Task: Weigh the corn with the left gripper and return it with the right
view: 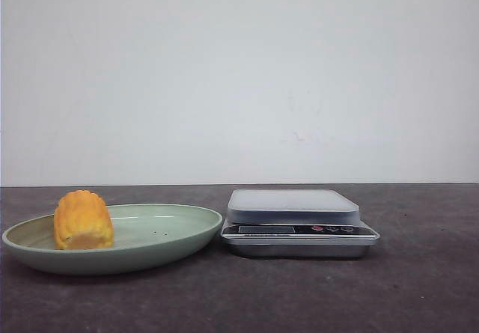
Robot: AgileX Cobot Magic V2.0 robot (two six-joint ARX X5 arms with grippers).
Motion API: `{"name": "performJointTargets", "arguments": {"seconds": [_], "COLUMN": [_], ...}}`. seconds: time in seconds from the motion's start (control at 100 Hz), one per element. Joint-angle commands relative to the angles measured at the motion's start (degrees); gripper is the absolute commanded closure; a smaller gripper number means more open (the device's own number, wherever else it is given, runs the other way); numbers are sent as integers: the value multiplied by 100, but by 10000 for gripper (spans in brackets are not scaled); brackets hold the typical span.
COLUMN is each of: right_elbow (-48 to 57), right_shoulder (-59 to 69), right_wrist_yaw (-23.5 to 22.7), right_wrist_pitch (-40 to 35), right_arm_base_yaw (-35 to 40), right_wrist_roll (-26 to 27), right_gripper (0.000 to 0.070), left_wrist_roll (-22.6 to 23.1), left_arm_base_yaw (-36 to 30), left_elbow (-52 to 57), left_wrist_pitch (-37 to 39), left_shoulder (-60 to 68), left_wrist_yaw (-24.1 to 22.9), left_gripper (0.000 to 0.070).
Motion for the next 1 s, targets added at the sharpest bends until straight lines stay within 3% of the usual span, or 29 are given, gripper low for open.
{"name": "performJointTargets", "arguments": {"seconds": [0.0,0.11,0.23,0.54,0.99], "right_elbow": [70,70,70,70,70], "right_shoulder": [20,22,35,61,59], "right_wrist_yaw": [26,184,404,435,433], "right_wrist_pitch": [-48,-223,-369,-796,-964], "right_arm_base_yaw": [31,31,31,31,31], "right_wrist_roll": [-28,-33,-42,20,15], "right_gripper": [0,0,0,4,4], "left_wrist_roll": [63,160,109,-13,-356], "left_arm_base_yaw": [-72,-269,-535,-1495,-2035], "left_elbow": [74,74,74,74,74], "left_wrist_pitch": [-249,-586,-463,-44,728], "left_shoulder": [271,737,1244,2918,5036], "left_wrist_yaw": [-26,-74,-151,-1338,-1390], "left_gripper": [0,0,0,0,0]}}
